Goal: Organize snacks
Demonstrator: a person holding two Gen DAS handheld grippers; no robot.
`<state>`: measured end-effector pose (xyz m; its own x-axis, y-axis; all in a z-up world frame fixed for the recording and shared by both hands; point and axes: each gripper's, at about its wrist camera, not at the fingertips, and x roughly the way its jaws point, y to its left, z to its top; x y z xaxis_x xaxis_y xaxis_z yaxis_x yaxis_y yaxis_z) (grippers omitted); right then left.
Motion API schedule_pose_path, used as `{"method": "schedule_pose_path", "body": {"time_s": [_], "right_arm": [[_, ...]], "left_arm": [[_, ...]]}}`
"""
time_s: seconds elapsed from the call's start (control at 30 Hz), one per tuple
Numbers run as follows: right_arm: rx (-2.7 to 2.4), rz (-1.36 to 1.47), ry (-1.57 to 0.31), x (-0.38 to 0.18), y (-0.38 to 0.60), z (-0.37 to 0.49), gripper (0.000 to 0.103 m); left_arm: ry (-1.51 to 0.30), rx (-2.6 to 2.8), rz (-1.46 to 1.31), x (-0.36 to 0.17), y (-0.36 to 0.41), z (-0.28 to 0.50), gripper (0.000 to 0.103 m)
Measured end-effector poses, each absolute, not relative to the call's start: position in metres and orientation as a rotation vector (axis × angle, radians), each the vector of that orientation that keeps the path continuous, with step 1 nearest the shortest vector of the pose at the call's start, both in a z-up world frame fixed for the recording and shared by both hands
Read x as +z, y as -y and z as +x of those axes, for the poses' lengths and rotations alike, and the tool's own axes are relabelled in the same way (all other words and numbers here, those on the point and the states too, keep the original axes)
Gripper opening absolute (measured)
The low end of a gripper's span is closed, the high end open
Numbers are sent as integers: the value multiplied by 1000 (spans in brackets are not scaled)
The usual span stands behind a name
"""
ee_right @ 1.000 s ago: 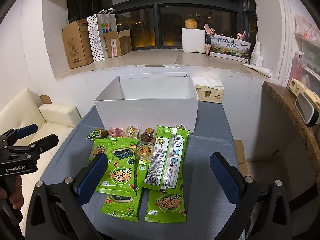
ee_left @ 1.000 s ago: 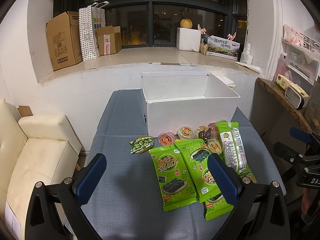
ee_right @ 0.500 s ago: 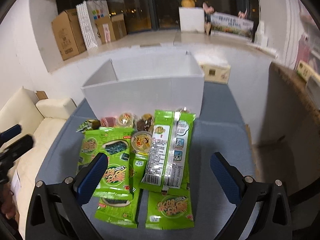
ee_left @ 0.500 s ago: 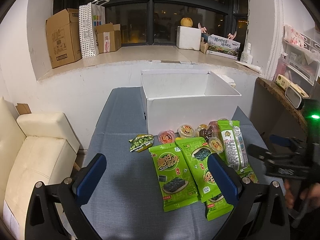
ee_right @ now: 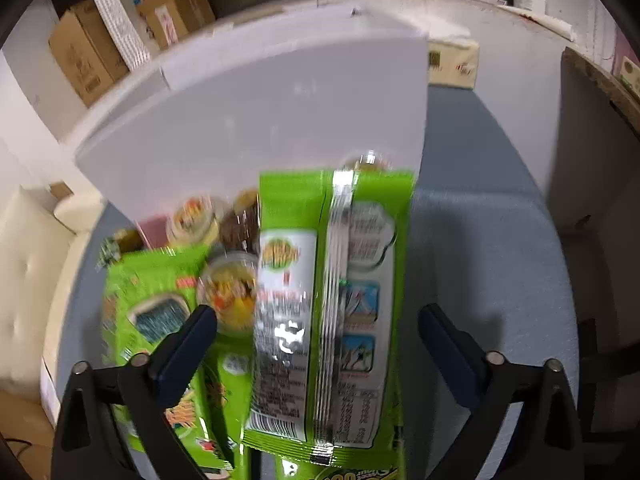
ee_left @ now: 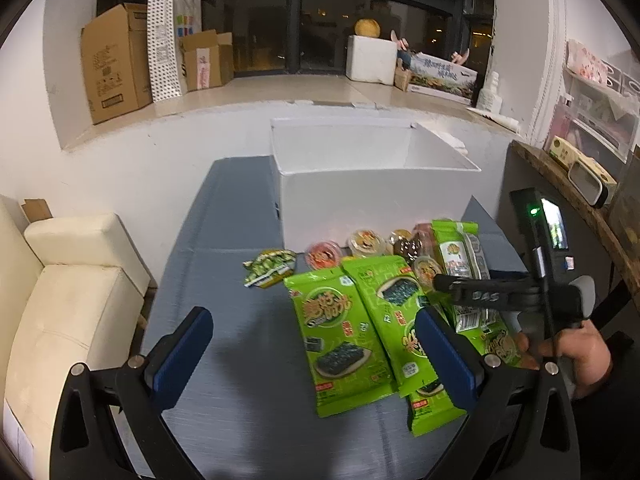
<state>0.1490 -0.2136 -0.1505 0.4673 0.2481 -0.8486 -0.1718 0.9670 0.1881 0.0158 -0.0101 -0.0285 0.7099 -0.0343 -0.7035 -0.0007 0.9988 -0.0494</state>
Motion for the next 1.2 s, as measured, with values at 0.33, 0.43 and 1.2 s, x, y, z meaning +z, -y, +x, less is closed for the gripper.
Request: {"method": "schedule_pose_path", "body": {"time_s": [0.33, 0.43, 1.2], "right_arm": [[283, 98, -969, -124, 219, 127, 67], [287, 122, -898, -98, 230, 111, 67], [284, 152, -725, -36, 265, 52, 67]], "left_arm": [[-838, -90, -69, -51, 39, 33, 103], [-870, -112, -62, -63, 55, 47, 103], [-945, -78, -5, -100, 85, 87, 73]]}}
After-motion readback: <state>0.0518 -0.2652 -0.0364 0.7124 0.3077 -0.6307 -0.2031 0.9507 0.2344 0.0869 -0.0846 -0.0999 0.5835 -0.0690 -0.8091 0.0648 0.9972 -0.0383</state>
